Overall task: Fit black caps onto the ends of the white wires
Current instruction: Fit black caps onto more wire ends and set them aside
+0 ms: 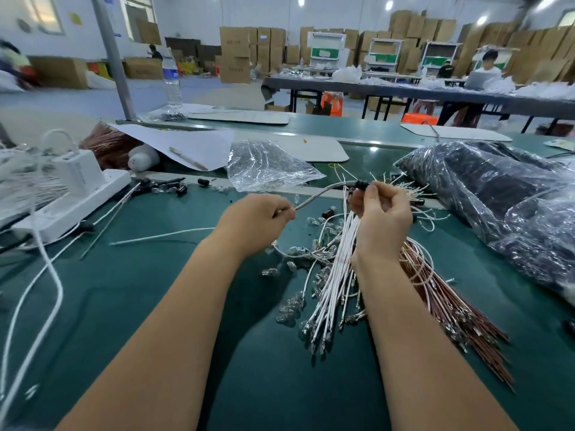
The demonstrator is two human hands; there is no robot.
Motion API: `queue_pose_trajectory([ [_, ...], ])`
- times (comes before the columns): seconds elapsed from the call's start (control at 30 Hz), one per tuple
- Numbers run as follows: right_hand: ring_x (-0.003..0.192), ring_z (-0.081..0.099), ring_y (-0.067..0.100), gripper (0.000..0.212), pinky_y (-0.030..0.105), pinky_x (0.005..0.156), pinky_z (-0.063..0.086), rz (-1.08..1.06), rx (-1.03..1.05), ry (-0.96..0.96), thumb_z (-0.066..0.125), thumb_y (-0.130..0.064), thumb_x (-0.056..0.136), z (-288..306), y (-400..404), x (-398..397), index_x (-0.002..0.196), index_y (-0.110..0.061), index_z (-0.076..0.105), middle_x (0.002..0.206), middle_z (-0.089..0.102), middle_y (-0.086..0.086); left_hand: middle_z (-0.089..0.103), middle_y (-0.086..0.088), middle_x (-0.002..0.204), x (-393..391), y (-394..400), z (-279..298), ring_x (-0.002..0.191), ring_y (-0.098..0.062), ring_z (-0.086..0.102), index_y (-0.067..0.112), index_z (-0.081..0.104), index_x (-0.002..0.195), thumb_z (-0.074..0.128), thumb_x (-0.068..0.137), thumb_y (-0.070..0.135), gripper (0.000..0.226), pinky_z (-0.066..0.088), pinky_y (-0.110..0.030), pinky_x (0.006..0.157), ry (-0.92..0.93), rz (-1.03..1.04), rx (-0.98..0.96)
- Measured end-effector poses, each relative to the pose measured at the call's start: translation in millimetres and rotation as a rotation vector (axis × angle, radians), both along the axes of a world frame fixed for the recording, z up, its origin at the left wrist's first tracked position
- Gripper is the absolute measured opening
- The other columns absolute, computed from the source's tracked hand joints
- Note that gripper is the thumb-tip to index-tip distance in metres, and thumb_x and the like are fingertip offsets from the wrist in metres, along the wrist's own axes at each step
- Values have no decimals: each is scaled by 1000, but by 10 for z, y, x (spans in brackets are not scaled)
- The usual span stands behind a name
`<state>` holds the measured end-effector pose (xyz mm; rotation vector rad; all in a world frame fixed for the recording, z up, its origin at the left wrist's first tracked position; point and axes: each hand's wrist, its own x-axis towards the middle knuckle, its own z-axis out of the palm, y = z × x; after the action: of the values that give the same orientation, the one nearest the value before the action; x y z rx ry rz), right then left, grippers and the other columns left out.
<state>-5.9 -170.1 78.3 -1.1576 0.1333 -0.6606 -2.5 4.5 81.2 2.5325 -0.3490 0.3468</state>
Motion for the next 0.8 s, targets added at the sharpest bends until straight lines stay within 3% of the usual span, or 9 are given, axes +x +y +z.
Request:
queue_pose_trajectory([
  [0.1, 73, 68, 7, 17, 22, 70, 56, 102, -169, 41, 53, -9, 97, -9, 53, -9, 104, -24, 56, 86, 69, 2, 63, 4, 73, -59, 182, 214, 75, -22, 60, 21, 67, 96, 49, 98, 35, 24, 50, -33, 70, -125, 139, 18],
  [0.2, 75, 67, 11, 22, 23, 67, 56, 138, -365, 91, 55, -13, 96, -29, 90, -3, 115, -23, 56, 88, 67, 1, 68, -8, 84, -122, 539, 481, 83, -33, 60, 15, 69, 95, 50, 97, 32, 25, 50, -39, 72, -381, 362, 64],
  [0.33, 72, 66, 12, 17, 29, 68, 55, 151, -457, 130, 55, -12, 96, -80, 111, 5, 111, -17, 59, 89, 66, 3, 68, -18, 81, -198, 1168, 696, 75, -38, 58, 10, 72, 94, 52, 94, 27, 26, 40, -37, 62, -578, 651, 86],
  [0.4, 69, 65, 14, 13, 30, 65, 54, 149, -484, 151, 54, -9, 95, -95, 114, 20, 104, -16, 61, 86, 66, 5, 64, -19, 78, -198, 1427, 637, 69, -35, 51, 8, 72, 94, 50, 93, 22, 26, 38, -36, 60, -536, 733, 118],
  [0.53, 65, 61, 18, 22, 40, 66, 54, 140, -535, 167, 51, -5, 95, -113, 117, 29, 89, -24, 61, 78, 65, 5, 65, -18, 108, -136, 1732, 140, 99, -40, 59, 31, 62, 125, 45, 90, 11, 43, 48, -42, 81, -94, 752, 320],
  [0.63, 67, 62, 25, 20, 40, 64, 53, 61, -602, 190, 50, -7, 94, -122, 88, 26, 90, -24, 62, 81, 67, 4, 60, -8, 124, -133, 1781, -155, 113, -32, 51, 43, 61, 124, 45, 88, 14, 48, 44, -37, 90, 176, 782, 367],
  [0.7, 67, 61, 18, 19, 31, 56, 47, -38, -682, 218, 49, -9, 93, -117, 48, 34, 95, -22, 63, 82, 66, -1, 55, -6, 129, -111, 1757, -194, 118, -31, 40, 41, 64, 120, 45, 86, 14, 47, 36, -40, 93, 173, 813, 388],
  [0.8, 71, 58, 17, 22, 28, 57, 40, -205, -788, 253, 47, -8, 92, -66, -18, 31, 98, -19, 65, 87, 65, -3, 51, -4, 134, -29, 1563, -46, 119, -31, 32, 35, 68, 112, 46, 83, 14, 41, 27, -44, 96, -34, 804, 364],
])
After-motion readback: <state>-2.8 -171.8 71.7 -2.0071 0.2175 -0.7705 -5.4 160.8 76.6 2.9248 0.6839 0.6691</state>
